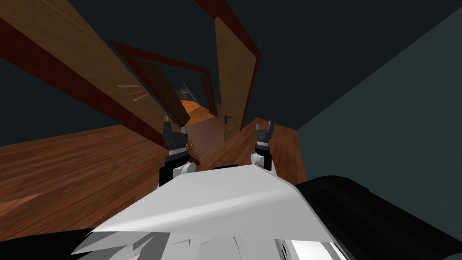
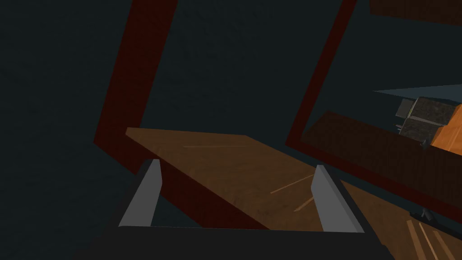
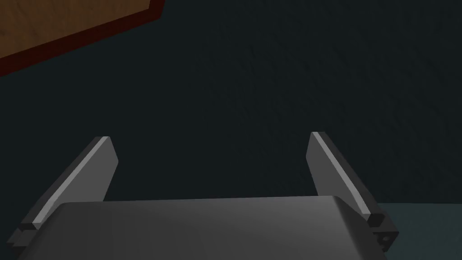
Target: Push the door open
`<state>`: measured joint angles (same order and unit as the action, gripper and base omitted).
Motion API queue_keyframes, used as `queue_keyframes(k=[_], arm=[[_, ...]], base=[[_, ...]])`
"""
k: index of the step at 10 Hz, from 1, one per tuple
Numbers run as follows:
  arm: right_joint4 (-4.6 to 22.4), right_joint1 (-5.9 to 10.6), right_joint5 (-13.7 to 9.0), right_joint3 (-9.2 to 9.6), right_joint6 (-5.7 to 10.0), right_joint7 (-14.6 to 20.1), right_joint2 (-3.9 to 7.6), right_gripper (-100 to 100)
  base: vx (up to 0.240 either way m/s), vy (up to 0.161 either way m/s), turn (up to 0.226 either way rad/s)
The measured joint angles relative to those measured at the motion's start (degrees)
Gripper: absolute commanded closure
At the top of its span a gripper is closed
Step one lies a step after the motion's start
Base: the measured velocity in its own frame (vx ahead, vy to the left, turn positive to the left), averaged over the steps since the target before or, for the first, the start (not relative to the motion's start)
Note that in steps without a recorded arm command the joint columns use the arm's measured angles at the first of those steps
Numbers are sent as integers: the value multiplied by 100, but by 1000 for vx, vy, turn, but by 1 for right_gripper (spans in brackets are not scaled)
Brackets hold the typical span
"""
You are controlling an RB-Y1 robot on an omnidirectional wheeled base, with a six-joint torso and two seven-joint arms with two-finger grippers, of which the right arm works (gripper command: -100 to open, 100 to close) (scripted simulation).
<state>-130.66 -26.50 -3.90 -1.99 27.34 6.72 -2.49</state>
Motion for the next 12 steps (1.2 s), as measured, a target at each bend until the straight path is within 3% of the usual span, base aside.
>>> queue_keyframes(k=[3,7,12], arm=[[356,155,-24,18,27,17,119,-100],[915,477,-80,-19,11,49,308,-100],[1871,970,-157,-23,68,104,591,-100]], base=[[28,-86,151],[38,-66,178],[52,-88,200]])
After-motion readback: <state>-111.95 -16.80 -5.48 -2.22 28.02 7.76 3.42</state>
